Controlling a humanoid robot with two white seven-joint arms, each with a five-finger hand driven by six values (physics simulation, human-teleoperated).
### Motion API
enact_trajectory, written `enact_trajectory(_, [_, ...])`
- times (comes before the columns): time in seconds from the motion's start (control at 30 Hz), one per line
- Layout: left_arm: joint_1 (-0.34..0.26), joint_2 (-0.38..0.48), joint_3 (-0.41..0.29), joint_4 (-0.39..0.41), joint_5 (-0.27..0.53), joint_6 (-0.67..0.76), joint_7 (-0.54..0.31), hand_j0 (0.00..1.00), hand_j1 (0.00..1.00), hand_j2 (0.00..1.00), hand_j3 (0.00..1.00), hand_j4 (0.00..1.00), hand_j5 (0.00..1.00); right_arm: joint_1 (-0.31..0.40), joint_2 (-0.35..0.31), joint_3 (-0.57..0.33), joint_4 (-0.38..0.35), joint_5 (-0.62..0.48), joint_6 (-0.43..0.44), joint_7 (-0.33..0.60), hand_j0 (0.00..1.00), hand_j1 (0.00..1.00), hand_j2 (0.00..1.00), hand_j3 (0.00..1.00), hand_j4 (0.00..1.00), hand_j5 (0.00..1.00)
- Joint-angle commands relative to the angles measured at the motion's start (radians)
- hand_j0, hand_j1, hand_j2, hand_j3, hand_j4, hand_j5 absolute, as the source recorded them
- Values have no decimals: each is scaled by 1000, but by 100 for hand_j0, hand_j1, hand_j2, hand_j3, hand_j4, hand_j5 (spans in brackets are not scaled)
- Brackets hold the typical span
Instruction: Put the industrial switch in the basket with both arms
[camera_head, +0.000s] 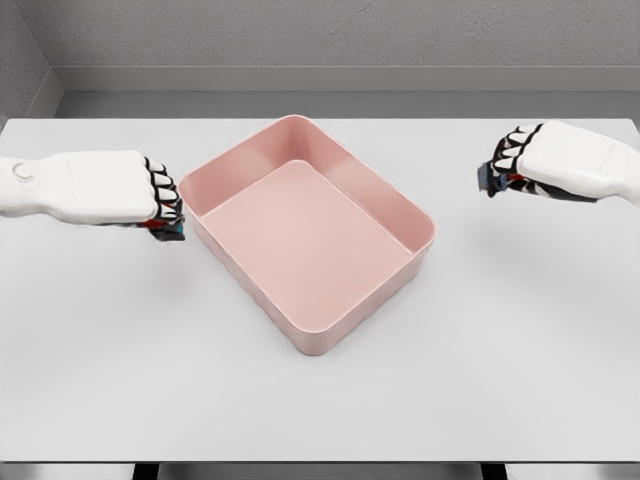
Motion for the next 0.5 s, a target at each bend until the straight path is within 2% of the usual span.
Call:
enact_trajectory(0.0, [0, -8, 1, 1, 22, 1, 1, 45, 45, 45, 45, 45, 45, 0, 13, 1, -3, -7, 1, -1, 40, 40, 40, 40, 40, 40])
enact_trajectory(0.27, [-51, -71, 1, 15, 38, 1, 1, 45, 45, 45, 45, 45, 45, -29, 76, 20, -7, -7, 1, 1, 40, 40, 40, 40, 40, 40])
enact_trajectory(0.33, [-51, -123, -2, 77, 38, 1, 1, 45, 45, 45, 45, 45, 45, -43, 93, 35, -7, -7, 1, 1, 40, 40, 40, 40, 40, 40])
enact_trajectory(0.47, [-51, -213, -5, 130, 37, 1, 1, 45, 45, 45, 45, 45, 45, -44, 113, 55, -10, -6, 1, 2, 40, 40, 40, 40, 40, 40])
